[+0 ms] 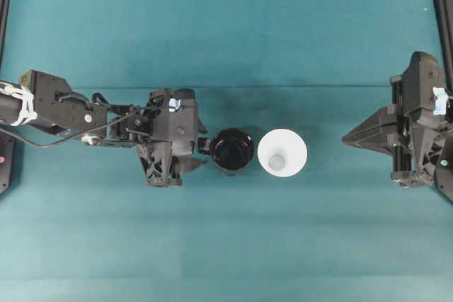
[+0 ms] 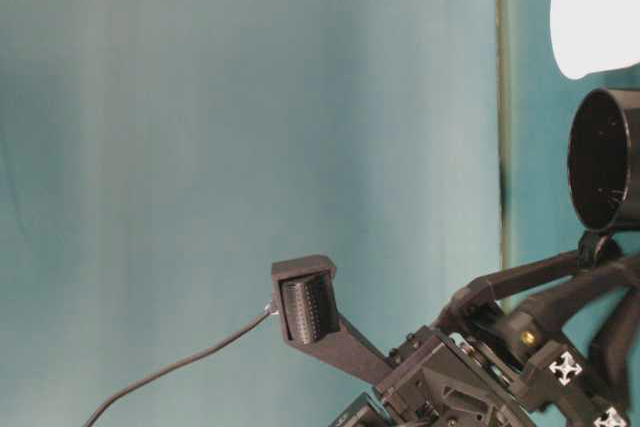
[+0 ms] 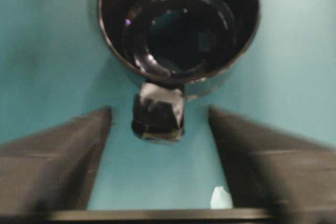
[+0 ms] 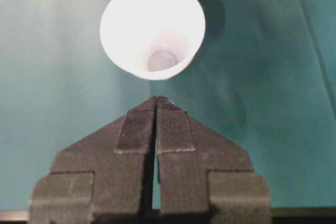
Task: Put a paper cup into the cup holder on your left arm.
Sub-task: 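Slide the held black mug rightward next to the white paper cup, then release the mug with the left gripper and move right gripper over cup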
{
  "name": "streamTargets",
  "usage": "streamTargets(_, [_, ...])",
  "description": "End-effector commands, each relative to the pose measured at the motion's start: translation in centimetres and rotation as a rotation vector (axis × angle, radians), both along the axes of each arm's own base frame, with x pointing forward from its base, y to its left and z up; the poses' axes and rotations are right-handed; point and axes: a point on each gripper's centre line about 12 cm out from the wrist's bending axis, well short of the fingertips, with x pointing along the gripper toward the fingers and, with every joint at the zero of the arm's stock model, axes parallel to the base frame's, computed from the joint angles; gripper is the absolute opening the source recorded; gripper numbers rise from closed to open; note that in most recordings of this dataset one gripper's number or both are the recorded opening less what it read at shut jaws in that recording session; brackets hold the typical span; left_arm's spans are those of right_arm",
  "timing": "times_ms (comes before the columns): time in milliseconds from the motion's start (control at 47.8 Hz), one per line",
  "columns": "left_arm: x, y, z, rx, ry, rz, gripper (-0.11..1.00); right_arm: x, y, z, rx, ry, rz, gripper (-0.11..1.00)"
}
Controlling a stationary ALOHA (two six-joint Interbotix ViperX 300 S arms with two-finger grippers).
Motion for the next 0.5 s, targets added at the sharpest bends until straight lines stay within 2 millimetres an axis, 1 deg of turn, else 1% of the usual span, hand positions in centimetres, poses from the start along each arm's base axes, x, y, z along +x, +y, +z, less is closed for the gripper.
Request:
streamTargets(0, [0.4,-0.1,0.5,0.003,-0.018,-0.005,0.93,0.5,-0.02,0.99,0.007,-0.029,-0.006,0.0])
streamTargets(42, [0.5,-0.09,0.61,0.003,-0.023,-0.005,0.92,0.5,-0.02,0.99,0.007,-0.029,-0.006,0.0])
streamTargets(147, [0.51,-0.09,0.62,0.003,-0.024,-0.005,0.87,0.44,-0.01,0.81,0.009,-0.014,-0.007,0.0])
streamTargets(293, [0.39,-0.1,0.61,0.002,-0.02,-0.004,0.88,0.31,0.06,0.26,0.024,0.07,-0.01,0.0])
streamTargets(482, [0.09,-0.11,0.65,0.003,-0.012,-0.005,0.88,1.21,-0.04,0.88,0.058,0.091,-0.044,0.03])
